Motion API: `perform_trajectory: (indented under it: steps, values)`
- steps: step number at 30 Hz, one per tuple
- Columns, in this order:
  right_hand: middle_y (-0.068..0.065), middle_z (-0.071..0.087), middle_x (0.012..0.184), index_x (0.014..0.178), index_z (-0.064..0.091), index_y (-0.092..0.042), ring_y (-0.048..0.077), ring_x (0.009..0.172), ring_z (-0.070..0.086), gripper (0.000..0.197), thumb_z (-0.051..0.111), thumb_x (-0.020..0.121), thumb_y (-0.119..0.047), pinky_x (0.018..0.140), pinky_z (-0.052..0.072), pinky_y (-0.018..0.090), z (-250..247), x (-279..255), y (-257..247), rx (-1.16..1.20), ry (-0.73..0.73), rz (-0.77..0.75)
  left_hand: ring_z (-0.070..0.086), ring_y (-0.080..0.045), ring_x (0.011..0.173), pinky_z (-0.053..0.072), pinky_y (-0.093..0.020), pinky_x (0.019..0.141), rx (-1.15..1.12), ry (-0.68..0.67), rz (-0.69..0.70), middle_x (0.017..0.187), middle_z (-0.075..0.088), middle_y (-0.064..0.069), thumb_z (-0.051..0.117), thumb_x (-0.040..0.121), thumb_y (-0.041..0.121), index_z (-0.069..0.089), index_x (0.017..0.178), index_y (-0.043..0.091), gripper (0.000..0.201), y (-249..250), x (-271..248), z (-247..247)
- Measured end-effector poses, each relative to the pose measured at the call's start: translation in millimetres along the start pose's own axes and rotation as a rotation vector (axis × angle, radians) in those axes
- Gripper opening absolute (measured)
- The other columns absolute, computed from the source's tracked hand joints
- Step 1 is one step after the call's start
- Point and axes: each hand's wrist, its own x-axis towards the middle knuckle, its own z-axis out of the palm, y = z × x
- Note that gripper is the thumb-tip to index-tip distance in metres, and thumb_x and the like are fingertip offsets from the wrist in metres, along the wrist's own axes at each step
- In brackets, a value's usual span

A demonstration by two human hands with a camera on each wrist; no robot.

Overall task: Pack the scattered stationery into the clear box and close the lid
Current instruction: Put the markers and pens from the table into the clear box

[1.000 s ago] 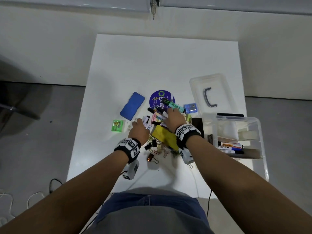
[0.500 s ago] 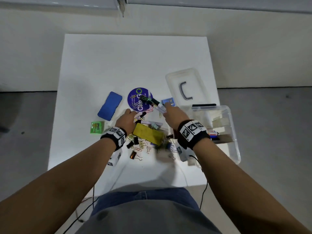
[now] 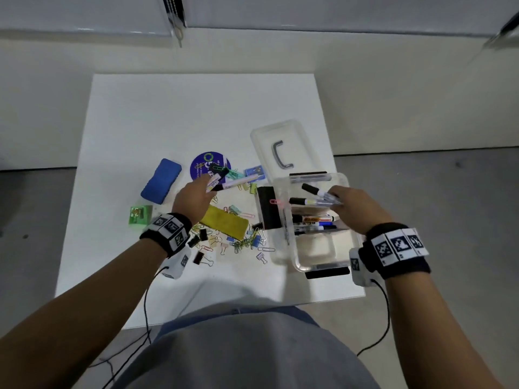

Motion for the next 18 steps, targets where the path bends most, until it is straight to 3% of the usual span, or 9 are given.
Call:
perform_trajectory:
  steps: [3,7,11,15,18]
  values:
    - [0.0,0.058,0.08,0.091,0.053,-0.02,0.022,0.072,0.056,0.006,0.052,0.094,-0.015,0.057,0.037,0.029,9,-3,3,0.105,-0.026,-0.062,0.055,-0.035,0.117,0.045,-0.04,0.091,-0.064,0.001,-0.012,0.132,0.058,-0.016,0.051,0.098,0.026,0.044,0.139,0.01,0.044,26,-6,6]
    - [0.0,0.058,0.076,0.089,0.053,-0.021,0.017,0.066,0.052,0.007,0.053,0.094,-0.016,0.054,0.036,0.026,14,-5,-1,0.195,-0.009,-0.122,0.061,-0.034,0.093,0.045,-0.036,0.073,-0.158,0.056,0.014,0.106,0.066,-0.012,0.052,0.097,0.024,0.052,0.123,0.014,0.028,48,-17,10]
    - [0.001,0.058,0.082,0.094,0.055,-0.017,0.018,0.071,0.052,0.002,0.053,0.095,-0.016,0.061,0.039,0.029,17,-5,-14,0.249,-0.062,-0.216,0.064,-0.035,0.083,0.052,-0.044,0.071,-0.323,-0.001,-0.029,0.099,0.066,-0.013,0.048,0.098,0.023,0.044,0.116,0.017,0.019,62,-24,16]
    - [-0.004,0.055,0.077,0.093,0.053,-0.019,0.015,0.067,0.05,0.004,0.053,0.095,-0.015,0.057,0.038,0.026,19,-7,-10,0.226,-0.056,-0.201,0.061,-0.028,0.073,0.047,-0.034,0.063,-0.422,-0.03,-0.005,0.101,0.067,-0.015,0.046,0.1,0.021,0.043,0.118,0.017,0.019,81,-33,19]
    - [0.003,0.058,0.085,0.098,0.058,-0.013,0.024,0.075,0.055,0.012,0.052,0.091,-0.006,0.062,0.04,0.031,15,-8,16,0.113,0.02,-0.114,0.057,-0.023,0.071,0.045,-0.027,0.061,-0.457,-0.039,0.035,0.102,0.067,-0.013,0.046,0.1,0.021,0.044,0.121,0.016,0.021,92,-38,20]
